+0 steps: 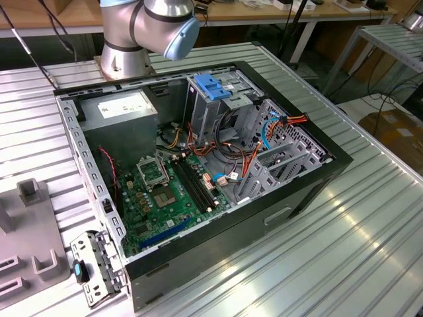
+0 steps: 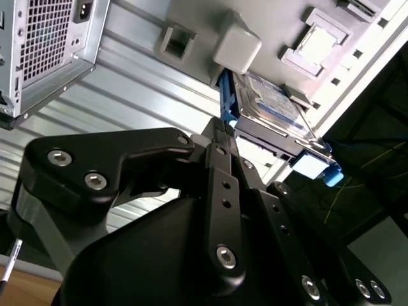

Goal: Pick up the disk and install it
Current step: 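Reach for the disk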

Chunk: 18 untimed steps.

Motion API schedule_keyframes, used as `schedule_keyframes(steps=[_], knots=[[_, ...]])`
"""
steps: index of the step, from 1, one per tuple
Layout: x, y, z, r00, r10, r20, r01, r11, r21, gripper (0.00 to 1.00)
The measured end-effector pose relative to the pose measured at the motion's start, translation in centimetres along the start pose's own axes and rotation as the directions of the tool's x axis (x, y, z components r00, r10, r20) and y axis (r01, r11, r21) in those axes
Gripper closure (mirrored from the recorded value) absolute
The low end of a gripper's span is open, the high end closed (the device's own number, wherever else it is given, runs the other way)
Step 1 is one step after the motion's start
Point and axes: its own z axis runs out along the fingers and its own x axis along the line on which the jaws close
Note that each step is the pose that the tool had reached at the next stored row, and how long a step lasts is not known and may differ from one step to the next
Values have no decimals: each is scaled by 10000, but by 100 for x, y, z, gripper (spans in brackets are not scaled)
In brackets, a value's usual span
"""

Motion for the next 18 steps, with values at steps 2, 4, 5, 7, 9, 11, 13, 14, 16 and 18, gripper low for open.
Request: schedule_keyframes(steps=[2,4,5,7,9,11,13,14,16,18], knots=[[43,8,5,10000,2,-11,-2,10000,0,89],[63,14,8,10000,2,-28,-2,10000,3,89],[63,13,7,10000,1,-29,-1,10000,13,89],[64,14,7,10000,2,-27,-2,10000,31,89],[90,13,8,10000,4,-28,-4,10000,32,89],[119,10,13,10000,2,-28,-2,10000,33,89],[147,8,31,10000,2,-34,-2,10000,55,89],[158,7,37,10000,3,-51,-2,10000,69,89],[206,2,52,9999,6,-117,-5,9999,118,89],[250,-2,64,9999,9,-170,-6,9999,154,89]])
